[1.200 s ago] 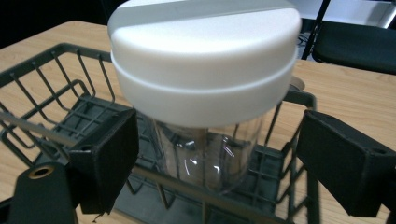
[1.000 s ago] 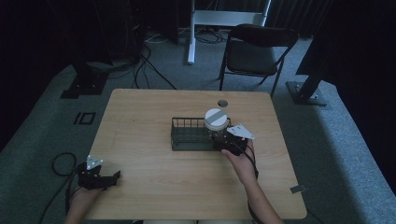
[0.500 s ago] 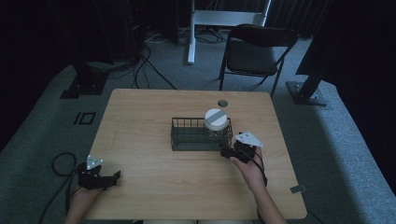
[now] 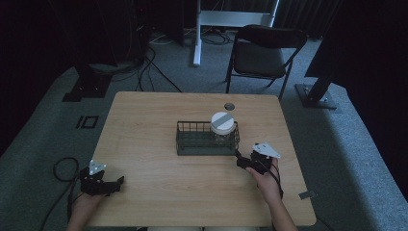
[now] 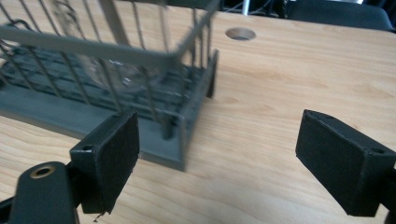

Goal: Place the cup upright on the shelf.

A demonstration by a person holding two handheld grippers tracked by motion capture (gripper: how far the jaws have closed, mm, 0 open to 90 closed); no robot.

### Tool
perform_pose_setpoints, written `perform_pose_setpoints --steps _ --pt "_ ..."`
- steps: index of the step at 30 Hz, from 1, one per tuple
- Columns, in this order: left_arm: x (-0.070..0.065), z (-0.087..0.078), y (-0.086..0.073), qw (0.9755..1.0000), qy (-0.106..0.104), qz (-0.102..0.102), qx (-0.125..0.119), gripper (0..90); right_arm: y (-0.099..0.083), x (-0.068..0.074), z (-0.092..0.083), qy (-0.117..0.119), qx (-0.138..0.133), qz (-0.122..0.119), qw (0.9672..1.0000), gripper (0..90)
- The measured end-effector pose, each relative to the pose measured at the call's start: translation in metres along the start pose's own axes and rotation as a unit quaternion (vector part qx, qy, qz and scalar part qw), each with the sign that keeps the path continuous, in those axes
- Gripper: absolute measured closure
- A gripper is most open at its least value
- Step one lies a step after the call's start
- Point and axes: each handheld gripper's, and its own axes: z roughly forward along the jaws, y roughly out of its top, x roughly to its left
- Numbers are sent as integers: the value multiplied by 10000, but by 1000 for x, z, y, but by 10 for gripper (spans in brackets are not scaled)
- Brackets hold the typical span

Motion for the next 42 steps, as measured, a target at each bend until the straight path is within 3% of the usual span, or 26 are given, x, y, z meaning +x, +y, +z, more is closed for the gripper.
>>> perform_pose_setpoints --steps 27,38,42 --pt "0 0 0 10000 0 1 0 5 -33 -45 -3 -525 564 218 9968 127" --pt "0 0 0 10000 0 1 2 5 -36 -56 -2 -821 973 281 9915 128" --pt "0 0 0 10000 0 1 1 6 -37 -59 -1 -816 1139 356 9895 128"
